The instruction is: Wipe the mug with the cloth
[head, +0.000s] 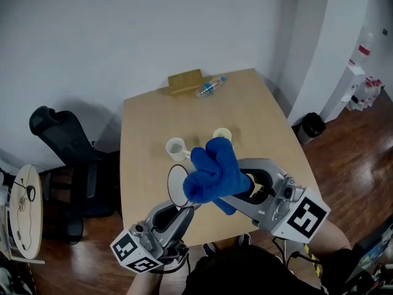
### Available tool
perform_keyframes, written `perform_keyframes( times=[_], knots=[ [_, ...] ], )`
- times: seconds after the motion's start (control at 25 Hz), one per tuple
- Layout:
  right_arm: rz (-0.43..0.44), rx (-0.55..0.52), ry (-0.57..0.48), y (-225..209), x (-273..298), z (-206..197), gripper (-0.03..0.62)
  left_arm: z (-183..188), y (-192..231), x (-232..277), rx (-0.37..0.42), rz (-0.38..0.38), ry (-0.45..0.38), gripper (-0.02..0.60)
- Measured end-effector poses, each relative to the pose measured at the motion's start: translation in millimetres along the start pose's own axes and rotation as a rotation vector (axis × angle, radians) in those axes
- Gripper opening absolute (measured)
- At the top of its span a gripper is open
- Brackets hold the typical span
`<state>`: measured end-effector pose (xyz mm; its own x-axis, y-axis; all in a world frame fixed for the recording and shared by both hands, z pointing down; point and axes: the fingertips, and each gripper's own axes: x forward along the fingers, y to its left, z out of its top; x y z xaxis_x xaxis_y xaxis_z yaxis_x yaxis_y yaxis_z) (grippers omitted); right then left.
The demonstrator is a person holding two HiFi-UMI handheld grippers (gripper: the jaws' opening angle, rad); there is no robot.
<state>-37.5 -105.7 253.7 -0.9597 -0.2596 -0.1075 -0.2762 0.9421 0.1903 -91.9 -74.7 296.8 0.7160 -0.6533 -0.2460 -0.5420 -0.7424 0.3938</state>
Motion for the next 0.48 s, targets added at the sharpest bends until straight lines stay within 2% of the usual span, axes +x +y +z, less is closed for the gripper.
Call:
perform_keyframes(
  times=[0.08,0.2,0.32,0.4,0.48],
  knots=[
    [0.066,0.226,-0.052,-13.8,-0.2,6.6,0.12,-2.2,-11.0,-3.2,0.013,-0.07,0.024,0.063],
    [0.229,0.481,-0.097,-27.0,-0.4,-2.0,0.12,-4.8,-35.0,-10.5,-0.006,-0.215,0.039,0.063],
    [0.509,0.869,-0.118,-10.6,-3.4,-16.1,0.12,-14.0,-59.0,-22.3,-0.022,-0.369,0.061,0.063],
    [0.696,1.125,-0.172,5.6,-6.6,-18.7,0.12,-18.0,-71.5,-26.5,-0.033,-0.445,0.065,0.063],
    [0.808,1.343,-0.234,18.0,-6.9,-23.7,0.12,-18.0,-81.6,-26.9,-0.044,-0.493,0.057,0.063]
  ],
)
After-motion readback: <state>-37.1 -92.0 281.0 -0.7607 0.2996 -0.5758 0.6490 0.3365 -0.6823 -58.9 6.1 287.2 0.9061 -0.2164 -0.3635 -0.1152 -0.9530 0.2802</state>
